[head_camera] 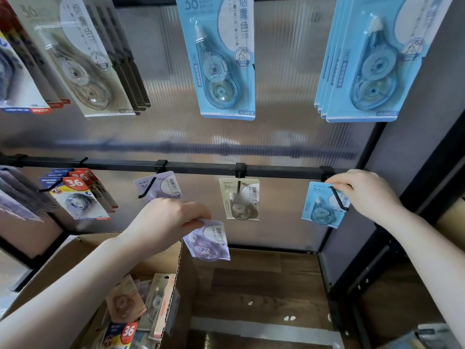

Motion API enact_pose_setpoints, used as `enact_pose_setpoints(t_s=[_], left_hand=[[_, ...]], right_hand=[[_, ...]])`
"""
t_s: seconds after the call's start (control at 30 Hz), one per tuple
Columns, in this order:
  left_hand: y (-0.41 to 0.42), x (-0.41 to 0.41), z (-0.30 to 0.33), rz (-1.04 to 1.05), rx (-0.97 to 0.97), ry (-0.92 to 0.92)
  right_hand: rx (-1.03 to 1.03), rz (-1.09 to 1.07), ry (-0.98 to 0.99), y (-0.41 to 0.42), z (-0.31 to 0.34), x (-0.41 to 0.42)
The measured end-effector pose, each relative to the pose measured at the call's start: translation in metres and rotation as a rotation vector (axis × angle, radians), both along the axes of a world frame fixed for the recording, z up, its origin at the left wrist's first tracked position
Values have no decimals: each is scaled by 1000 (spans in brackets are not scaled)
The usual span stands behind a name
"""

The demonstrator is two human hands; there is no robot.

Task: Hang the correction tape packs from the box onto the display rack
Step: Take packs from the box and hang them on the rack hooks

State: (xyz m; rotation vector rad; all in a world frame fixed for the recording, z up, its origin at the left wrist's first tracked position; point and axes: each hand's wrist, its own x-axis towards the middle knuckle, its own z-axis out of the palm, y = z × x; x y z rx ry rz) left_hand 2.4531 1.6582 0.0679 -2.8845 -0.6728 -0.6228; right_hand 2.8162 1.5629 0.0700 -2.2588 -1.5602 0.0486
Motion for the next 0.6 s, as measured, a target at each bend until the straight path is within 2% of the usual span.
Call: enact_pose_setpoints(t_s=[0.3,0.6], left_hand=[[-10,-8,13,-18,-18,-36],[-18,-34,29,89,-40,-98]], right_hand=[[78,28,-82,7,2,-13],[153,208,-65,32,1,-70]])
